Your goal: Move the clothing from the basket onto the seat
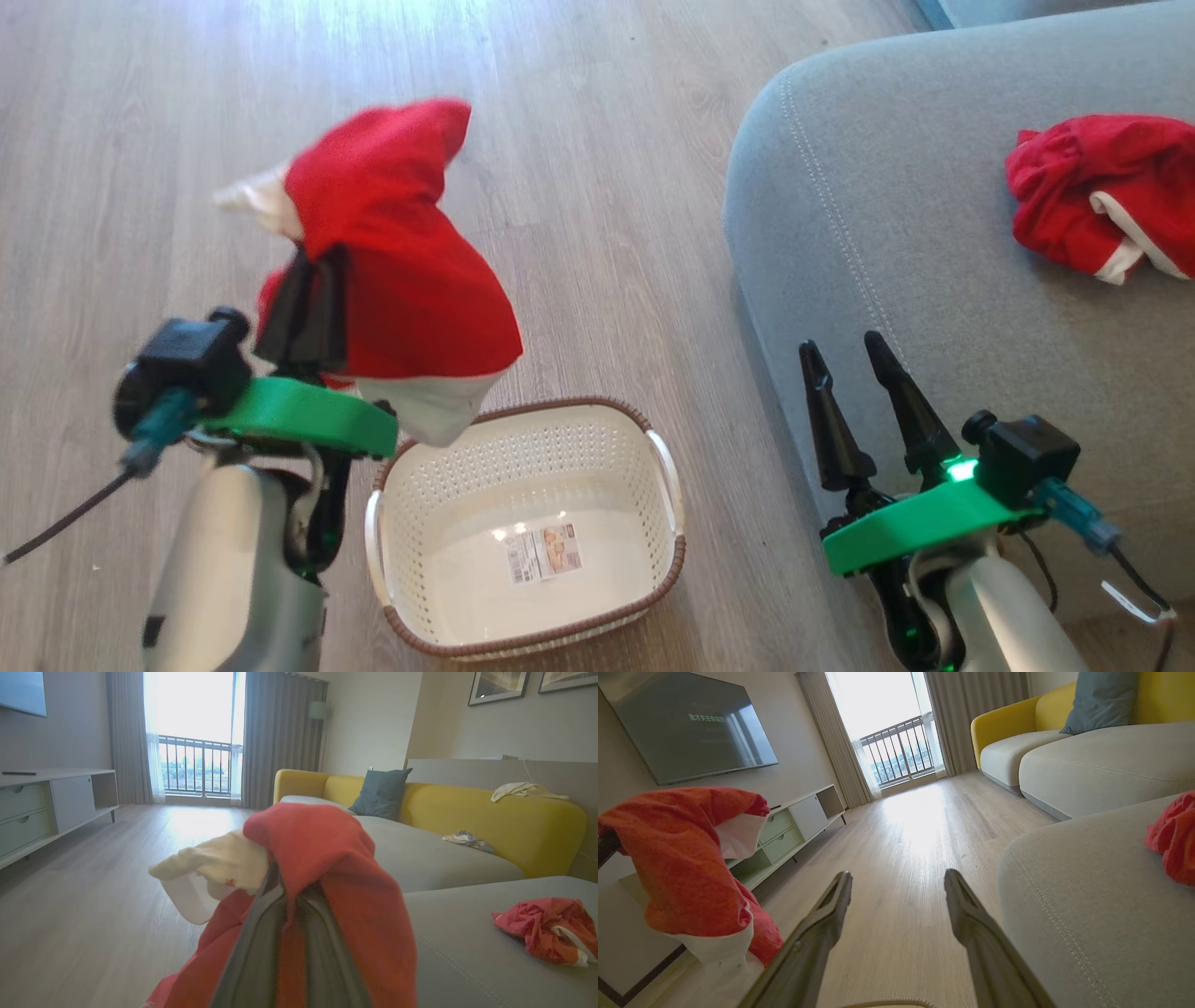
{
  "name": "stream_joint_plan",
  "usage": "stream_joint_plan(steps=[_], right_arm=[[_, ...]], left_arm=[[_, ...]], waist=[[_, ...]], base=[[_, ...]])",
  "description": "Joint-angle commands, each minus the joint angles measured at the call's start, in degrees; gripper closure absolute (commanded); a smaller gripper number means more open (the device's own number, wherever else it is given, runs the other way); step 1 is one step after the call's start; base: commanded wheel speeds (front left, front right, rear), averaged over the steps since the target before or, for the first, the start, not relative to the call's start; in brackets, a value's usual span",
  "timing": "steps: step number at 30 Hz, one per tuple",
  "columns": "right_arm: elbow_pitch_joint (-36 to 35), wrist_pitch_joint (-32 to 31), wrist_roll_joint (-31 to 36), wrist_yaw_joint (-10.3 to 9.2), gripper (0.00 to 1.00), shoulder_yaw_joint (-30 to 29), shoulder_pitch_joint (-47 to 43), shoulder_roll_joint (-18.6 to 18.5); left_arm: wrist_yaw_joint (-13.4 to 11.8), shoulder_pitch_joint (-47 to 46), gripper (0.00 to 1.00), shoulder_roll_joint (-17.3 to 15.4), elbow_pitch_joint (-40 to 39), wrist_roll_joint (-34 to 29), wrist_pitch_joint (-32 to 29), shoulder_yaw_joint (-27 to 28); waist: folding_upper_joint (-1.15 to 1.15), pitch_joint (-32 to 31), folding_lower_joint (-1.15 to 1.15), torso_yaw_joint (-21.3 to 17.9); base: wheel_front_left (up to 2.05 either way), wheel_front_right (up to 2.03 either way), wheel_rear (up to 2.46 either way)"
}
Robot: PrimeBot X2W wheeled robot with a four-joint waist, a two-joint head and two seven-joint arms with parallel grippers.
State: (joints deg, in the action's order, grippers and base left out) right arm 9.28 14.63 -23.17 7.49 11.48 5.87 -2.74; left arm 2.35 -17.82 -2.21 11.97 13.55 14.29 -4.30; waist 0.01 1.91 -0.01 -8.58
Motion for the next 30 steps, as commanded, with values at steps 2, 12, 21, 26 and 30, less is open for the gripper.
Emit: stream_joint_plan(steps=[2,12,21,26,30], right_arm=[[-2.0,0.4,0.6,0.00,0.00,1.2,0.5,-0.1],[-2.6,0.4,0.6,0.00,0.00,0.0,-0.4,-0.1],[-3.1,0.4,0.7,0.00,0.00,-0.6,-0.8,-0.1],[-3.0,0.4,0.6,0.00,0.00,-0.3,-0.8,-0.1],[-3.1,0.4,0.4,0.00,0.00,-0.5,-0.8,-0.1]], left_arm=[[-0.2,-1.0,1.00,-0.7,-5.8,1.0,0.7,2.4],[-0.3,0.9,1.00,-0.7,-22.3,2.3,0.7,0.3],[1.9,1.7,1.00,-0.7,-24.3,1.3,0.7,-8.0],[2.9,3.4,1.00,-0.7,-21.4,-1.9,0.7,-12.4],[3.1,4.2,1.00,-0.7,-20.2,-1.7,0.7,-13.4]], waist=[[-0.01,-0.3,0.01,0.3],[-0.01,-0.9,0.01,0.5],[-0.01,-0.6,0.01,1.2],[-0.01,-0.8,0.01,1.4],[-0.01,-0.8,0.01,1.5]], base=[[0.00,0.00,0.00],[0.00,0.00,0.00],[0.00,0.00,0.00],[0.00,0.00,0.00],[0.00,0.00,0.00]])
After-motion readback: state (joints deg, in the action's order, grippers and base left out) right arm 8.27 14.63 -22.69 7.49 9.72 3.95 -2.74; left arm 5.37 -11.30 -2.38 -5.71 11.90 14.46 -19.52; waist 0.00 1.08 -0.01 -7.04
